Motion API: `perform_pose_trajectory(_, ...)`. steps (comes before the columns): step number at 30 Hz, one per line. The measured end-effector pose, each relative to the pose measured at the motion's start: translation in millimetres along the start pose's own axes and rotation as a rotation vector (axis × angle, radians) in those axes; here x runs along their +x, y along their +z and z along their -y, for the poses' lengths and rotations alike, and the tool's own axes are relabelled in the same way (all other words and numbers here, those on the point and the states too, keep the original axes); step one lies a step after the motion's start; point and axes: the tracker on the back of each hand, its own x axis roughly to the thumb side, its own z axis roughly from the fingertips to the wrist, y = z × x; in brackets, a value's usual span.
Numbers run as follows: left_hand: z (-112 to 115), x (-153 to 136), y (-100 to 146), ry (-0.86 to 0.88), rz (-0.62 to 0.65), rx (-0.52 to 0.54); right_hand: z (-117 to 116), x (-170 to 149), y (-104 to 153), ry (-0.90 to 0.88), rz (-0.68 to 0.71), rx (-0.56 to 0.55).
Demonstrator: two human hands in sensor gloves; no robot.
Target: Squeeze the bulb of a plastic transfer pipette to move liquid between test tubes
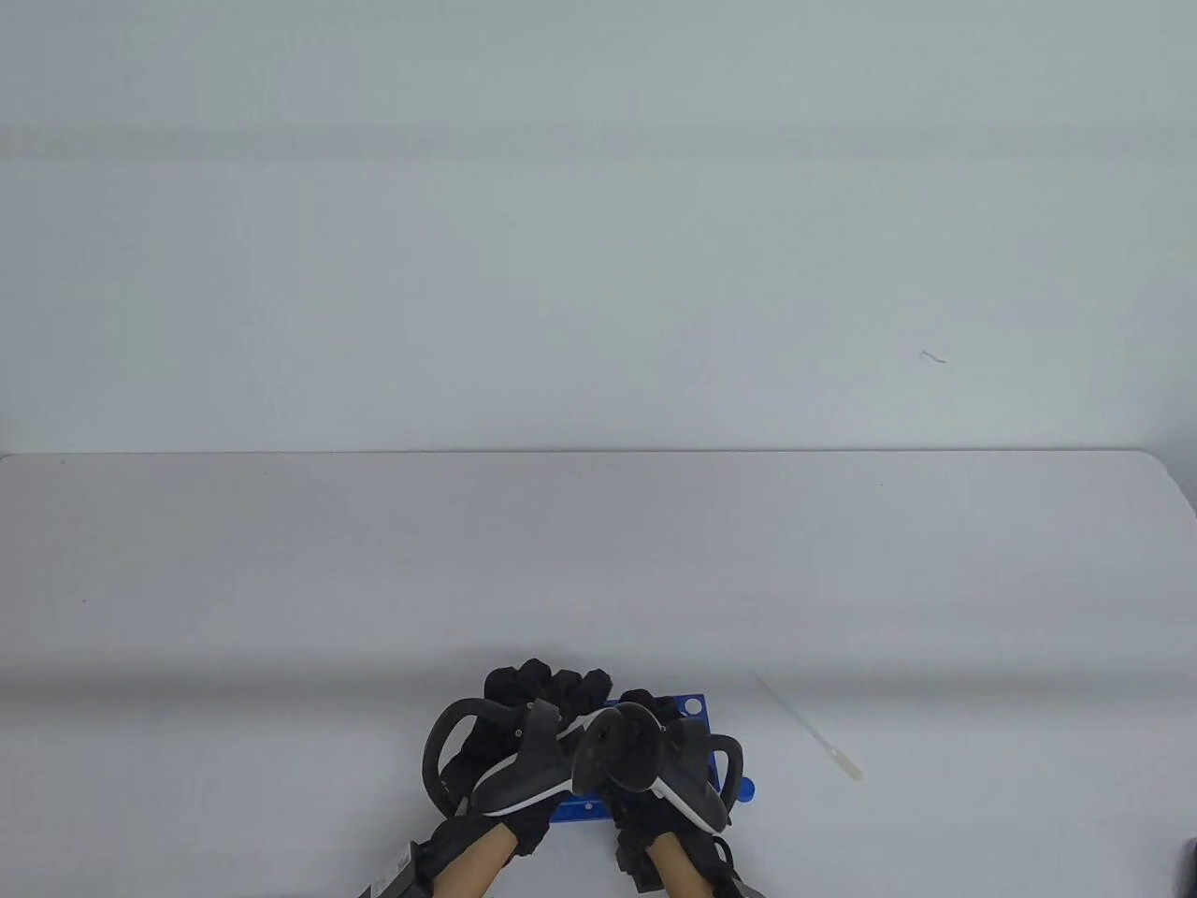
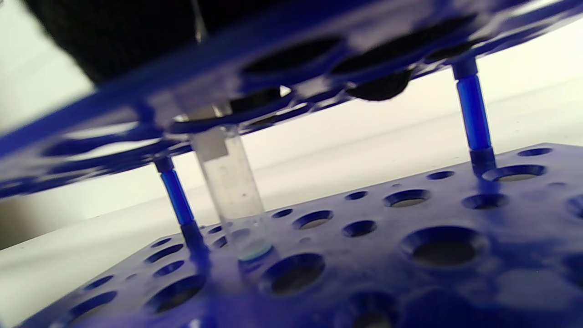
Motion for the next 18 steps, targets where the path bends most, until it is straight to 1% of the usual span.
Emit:
perform_pose_trajectory(3, 0.1, 2.2, -1.1, -0.040, -0.017, 0.021, -0.2, -0.1, 0.5, -0.003, 0.001, 0.000)
perform_pose_trajectory(6, 1.9, 4.6, 0.5, -0.072, -0.037, 0.087, 0.0, 0.1, 1.7, -0.003, -0.002, 0.000)
perform_pose_trajectory(8, 4.7, 4.4, 3.1, -0.130, -0.088, 0.165, 0.2, -0.6, 1.6, -0.004, 0.001, 0.000)
perform_pose_trajectory(9, 5.9, 3.6, 3.0, -0.141, -0.088, 0.176, 0.1, -0.7, 1.5, -0.007, 0.000, 0.000)
perform_pose_trajectory(12, 2.4, -1.2, 1.2, -0.071, -0.050, 0.023, 0.1, 0.1, 1.2, 0.003, 0.000, 0.000)
perform_pose_trajectory(14, -0.7, -3.1, 0.4, -0.027, -0.022, -0.029, 0.0, -0.3, 0.9, 0.000, -0.001, 0.001)
perform_pose_trajectory(15, -1.1, -3.0, 0.1, 0.009, -0.003, -0.029, -0.3, -0.2, 0.8, -0.005, -0.003, 0.001)
perform_pose_trajectory(16, -1.0, -2.3, -0.1, 0.008, -0.005, -0.023, -0.5, -0.1, 0.7, -0.004, -0.003, 0.001)
perform_pose_trajectory(18, 0.2, -0.4, -0.1, -0.059, -0.036, 0.024, -0.4, -0.1, 0.6, -0.002, -0.001, 0.002)
